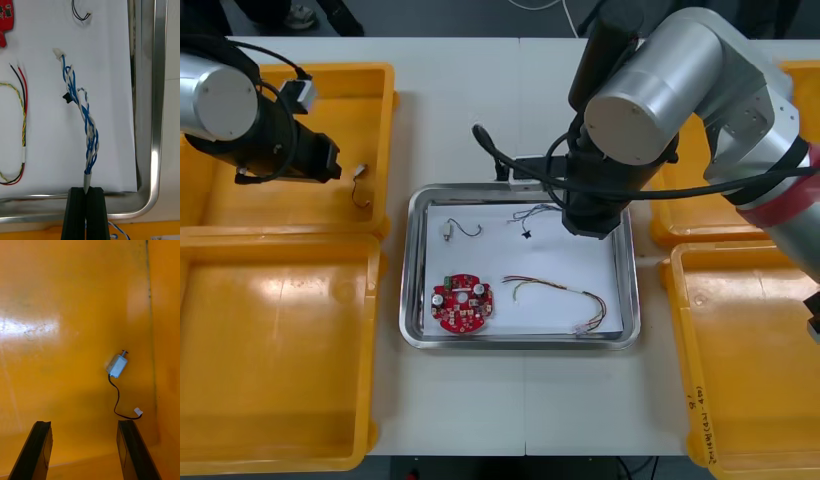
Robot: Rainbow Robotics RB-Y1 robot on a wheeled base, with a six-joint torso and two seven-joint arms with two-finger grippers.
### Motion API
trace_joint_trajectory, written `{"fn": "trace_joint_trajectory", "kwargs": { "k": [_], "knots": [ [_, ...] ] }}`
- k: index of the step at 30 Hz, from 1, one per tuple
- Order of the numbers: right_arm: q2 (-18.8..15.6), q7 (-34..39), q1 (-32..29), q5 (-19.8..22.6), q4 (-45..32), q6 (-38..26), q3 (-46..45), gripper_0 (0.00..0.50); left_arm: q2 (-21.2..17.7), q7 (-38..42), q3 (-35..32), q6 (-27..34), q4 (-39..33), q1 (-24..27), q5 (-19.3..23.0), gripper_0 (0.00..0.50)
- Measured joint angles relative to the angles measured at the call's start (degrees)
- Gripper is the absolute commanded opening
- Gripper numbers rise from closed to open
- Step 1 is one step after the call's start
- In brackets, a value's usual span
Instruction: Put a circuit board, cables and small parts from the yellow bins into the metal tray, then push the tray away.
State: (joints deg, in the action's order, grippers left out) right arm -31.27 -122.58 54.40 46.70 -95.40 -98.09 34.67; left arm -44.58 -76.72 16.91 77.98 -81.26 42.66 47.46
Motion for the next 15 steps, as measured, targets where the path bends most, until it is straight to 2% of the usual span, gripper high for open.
{"fn": "trace_joint_trajectory", "kwargs": {
  "k": [15],
  "knots": [
    [0.53,0.00,-1.70,-4.55,2.50,8.33,6.52,0.000,2.25,0.00,3.53,-3.72,2.23,0.00,-0.68,0.500]
  ]
}}
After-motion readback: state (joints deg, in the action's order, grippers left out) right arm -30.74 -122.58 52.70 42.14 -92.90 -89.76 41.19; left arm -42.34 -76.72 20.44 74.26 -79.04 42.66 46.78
